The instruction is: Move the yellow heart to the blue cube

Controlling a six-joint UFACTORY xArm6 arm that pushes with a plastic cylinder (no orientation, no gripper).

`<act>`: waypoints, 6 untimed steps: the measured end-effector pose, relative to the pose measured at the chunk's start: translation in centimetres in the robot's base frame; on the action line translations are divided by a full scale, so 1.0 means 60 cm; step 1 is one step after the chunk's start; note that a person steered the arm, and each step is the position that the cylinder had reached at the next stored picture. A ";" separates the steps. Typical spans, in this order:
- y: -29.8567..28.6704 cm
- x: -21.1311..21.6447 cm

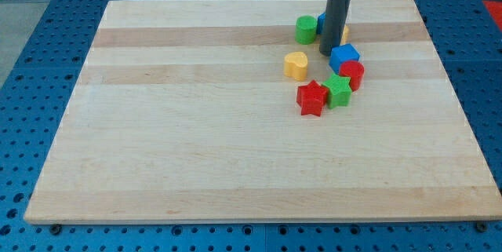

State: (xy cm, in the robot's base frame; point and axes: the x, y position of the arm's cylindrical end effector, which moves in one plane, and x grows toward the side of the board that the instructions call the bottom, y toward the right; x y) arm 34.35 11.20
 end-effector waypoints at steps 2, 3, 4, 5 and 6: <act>-0.189 0.030; -0.237 0.058; -0.239 0.091; -0.207 0.093; -0.154 0.086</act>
